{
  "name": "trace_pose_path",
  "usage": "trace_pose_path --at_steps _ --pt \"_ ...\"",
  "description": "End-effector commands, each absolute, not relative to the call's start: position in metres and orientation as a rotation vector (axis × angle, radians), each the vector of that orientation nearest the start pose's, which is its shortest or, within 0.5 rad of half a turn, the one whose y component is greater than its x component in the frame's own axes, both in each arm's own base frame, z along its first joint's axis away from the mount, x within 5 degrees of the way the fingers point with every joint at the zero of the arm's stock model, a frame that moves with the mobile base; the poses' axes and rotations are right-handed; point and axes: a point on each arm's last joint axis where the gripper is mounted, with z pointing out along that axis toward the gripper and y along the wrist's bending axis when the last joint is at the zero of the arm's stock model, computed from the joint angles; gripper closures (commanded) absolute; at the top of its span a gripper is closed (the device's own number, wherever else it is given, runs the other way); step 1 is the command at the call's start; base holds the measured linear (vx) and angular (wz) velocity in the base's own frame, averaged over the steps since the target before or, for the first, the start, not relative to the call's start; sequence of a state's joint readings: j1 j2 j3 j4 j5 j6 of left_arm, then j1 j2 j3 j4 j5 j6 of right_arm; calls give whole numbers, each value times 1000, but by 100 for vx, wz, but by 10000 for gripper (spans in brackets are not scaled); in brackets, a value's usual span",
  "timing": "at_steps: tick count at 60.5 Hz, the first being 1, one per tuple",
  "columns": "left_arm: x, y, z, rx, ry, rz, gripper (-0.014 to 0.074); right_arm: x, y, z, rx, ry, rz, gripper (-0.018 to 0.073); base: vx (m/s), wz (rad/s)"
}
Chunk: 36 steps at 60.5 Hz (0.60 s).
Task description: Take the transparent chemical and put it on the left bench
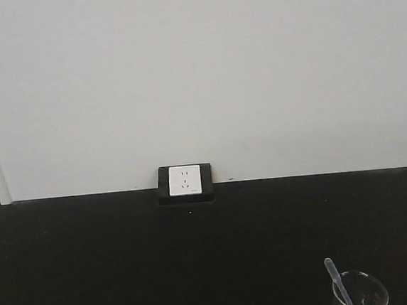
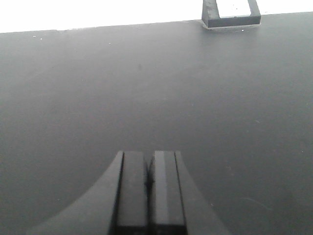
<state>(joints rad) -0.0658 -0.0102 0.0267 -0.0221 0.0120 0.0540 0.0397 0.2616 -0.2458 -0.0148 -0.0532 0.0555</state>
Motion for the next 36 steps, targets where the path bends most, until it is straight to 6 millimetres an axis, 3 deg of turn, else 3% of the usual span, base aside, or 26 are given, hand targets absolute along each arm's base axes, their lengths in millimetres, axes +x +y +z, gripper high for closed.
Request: trace_pose_path --at_steps 1,12,24,36 --pt "55 -4 206 64 1429 -35 600 94 4 315 -16 1380 45 559 0 0" --pt "55 -4 206 64 1429 -35 600 124 5 319 -14 1385 53 554 0 0" --pt "55 -4 206 64 1429 -35 600 150 6 306 -20 1446 52 514 0 0" --pt "55 -4 206 64 1429 -35 600 169 9 292 -77 1528 28 383 0 0"
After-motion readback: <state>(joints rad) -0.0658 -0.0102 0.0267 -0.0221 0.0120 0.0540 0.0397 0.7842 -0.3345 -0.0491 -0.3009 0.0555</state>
